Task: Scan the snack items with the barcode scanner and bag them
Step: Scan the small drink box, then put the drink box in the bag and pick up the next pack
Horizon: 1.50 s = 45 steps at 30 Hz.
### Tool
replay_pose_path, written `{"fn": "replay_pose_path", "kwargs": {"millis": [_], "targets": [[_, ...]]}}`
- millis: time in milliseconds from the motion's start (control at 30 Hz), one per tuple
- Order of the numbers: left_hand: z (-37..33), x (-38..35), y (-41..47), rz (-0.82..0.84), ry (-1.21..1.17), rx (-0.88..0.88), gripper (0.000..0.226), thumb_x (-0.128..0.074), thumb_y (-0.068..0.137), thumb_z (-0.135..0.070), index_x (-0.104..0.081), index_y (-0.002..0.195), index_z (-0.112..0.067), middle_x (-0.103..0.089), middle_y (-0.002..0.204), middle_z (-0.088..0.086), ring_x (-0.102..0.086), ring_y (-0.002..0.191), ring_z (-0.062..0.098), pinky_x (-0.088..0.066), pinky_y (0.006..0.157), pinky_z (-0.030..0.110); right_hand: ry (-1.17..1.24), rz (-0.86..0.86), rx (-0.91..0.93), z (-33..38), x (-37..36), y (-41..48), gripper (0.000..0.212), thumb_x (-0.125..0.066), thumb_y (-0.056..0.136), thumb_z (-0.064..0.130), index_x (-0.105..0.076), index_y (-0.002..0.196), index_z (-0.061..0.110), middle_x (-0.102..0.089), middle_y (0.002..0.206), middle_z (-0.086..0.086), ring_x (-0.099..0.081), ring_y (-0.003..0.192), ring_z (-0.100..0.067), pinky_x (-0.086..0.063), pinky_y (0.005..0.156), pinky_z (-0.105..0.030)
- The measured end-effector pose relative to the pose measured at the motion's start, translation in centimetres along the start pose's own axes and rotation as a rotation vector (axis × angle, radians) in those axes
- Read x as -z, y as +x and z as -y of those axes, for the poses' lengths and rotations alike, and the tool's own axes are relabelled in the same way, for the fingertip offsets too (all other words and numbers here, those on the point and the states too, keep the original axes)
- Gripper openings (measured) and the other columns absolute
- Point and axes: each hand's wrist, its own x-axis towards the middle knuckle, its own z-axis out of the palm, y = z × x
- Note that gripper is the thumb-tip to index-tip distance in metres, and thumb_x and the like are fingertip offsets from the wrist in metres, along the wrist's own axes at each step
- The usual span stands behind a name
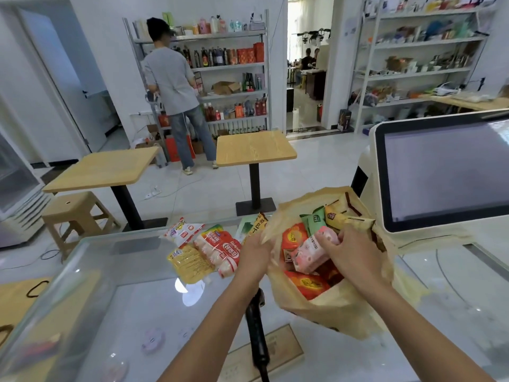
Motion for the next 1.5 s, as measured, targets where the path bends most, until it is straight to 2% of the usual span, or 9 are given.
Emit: {"fn": "replay_pose_path", "kwargs": {"millis": [400, 533, 633, 800, 933, 1167, 1233, 1333, 1500], "targets": [[3.8, -0.3, -0.1, 0.003, 0.173, 0.062, 0.023, -0.047, 0.094, -0.009, -0.057, 0.073, -0.01, -0.055, 0.069, 0.008, -0.053, 0.062, 0.021, -0.038, 0.058, 0.027, -0.269, 0.201, 0.126, -1.8, 1.3, -1.7, 0.043, -0.034, 0.092, 0.065, -0.043, 0.09, 0.023, -0.05, 0.08, 0.007, -0.047, 0.066, -0.014, -0.036, 0.055, -0.027], [3.9, -0.1, -0.6, -0.031, 0.201, -0.048, 0.019, -0.052, 0.094, -0.014, -0.059, 0.077, -0.015, -0.06, 0.073, 0.003, -0.058, 0.067, 0.018, -0.043, 0.06, 0.028, -0.166, -0.09, 0.225, -1.6, 0.7, -2.9, 0.034, -0.058, 0.089, 0.047, -0.054, 0.098, 0.015, -0.057, 0.096, -0.001, -0.057, 0.085, -0.018, -0.046, 0.064, -0.027], [4.8, 0.6, -1.1, -0.024, 0.197, -0.152, 0.022, -0.05, 0.097, -0.028, -0.063, 0.087, -0.013, -0.065, 0.08, 0.002, -0.063, 0.075, 0.018, -0.049, 0.066, 0.027, 0.028, -0.288, 0.435, -0.5, -0.2, -5.3, 0.02, -0.071, 0.079, 0.022, -0.053, 0.081, 0.014, -0.051, 0.072, 0.001, -0.049, 0.06, -0.014, -0.041, 0.049, -0.02], [7.2, 2.4, -2.0, -0.171, 0.057, -0.151, 0.035, -0.039, 0.101, -0.031, -0.066, 0.082, -0.017, -0.065, 0.081, -0.005, -0.06, 0.078, 0.01, -0.047, 0.072, 0.026, 0.126, -0.006, 0.729, 1.8, -3.4, -11.8, 0.021, -0.049, 0.087, 0.039, -0.054, 0.075, 0.022, -0.05, 0.064, 0.009, -0.044, 0.052, -0.006, -0.026, 0.046, -0.014], [10.7, 5.2, -1.8, -0.221, 0.231, -0.16, 0.019, -0.048, 0.098, -0.022, -0.063, 0.087, -0.018, -0.064, 0.087, -0.004, -0.058, 0.084, 0.013, -0.046, 0.075, 0.029, 0.039, 0.373, 0.478, 4.8, -5.7, -14.8, 0.044, -0.034, 0.092, 0.06, -0.048, 0.117, 0.027, -0.055, 0.107, 0.009, -0.057, 0.095, -0.009, -0.04, 0.066, -0.025], [15.5, 9.3, -1.7, -0.162, 0.493, -0.097, 0.023, -0.054, 0.094, -0.018, -0.062, 0.116, -0.017, -0.059, 0.122, 0.001, -0.052, 0.111, 0.018, -0.045, 0.094, 0.032, 0.073, 0.614, 0.074, 8.0, -8.0, -14.5, 0.06, -0.051, 0.093, 0.041, -0.023, 0.138, 0.013, -0.061, 0.118, -0.006, -0.064, 0.102, -0.024, -0.051, 0.079, -0.034], [16.1, 9.8, -1.9, -0.116, 0.562, -0.112, 0.027, -0.051, 0.096, -0.02, -0.058, 0.122, -0.019, -0.052, 0.133, 0.001, -0.045, 0.122, 0.018, -0.038, 0.1, 0.028, 0.147, 0.664, 0.0, 8.7, -9.0, -14.4, 0.066, -0.053, 0.092, 0.037, -0.017, 0.142, 0.013, -0.063, 0.116, -0.008, -0.067, 0.094, -0.026, -0.054, 0.078, -0.036], [16.4, 10.9, -1.6, -0.105, 0.787, -0.177, 0.037, -0.046, 0.098, -0.027, -0.049, 0.135, -0.022, -0.021, 0.156, 0.001, -0.015, 0.142, 0.02, -0.023, 0.111, 0.028, 0.357, 0.748, -0.16, 10.4, -10.2, -14.7, 0.062, -0.051, 0.093, 0.024, -0.015, 0.143, 0.014, -0.064, 0.105, -0.011, -0.067, 0.064, -0.023, -0.057, 0.058, -0.033], [15.6, 12.7, 0.9, -0.052, 1.056, -0.223, 0.05, -0.039, 0.099, -0.044, -0.036, 0.143, -0.021, 0.013, 0.159, 0.002, 0.016, 0.145, 0.025, -0.005, 0.117, 0.036, 0.486, 0.757, -0.29, 12.1, -11.2, -15.3, 0.054, -0.049, 0.093, 0.019, -0.021, 0.139, 0.018, -0.064, 0.082, -0.013, -0.055, 0.048, -0.018, -0.042, 0.04, -0.021]]}}
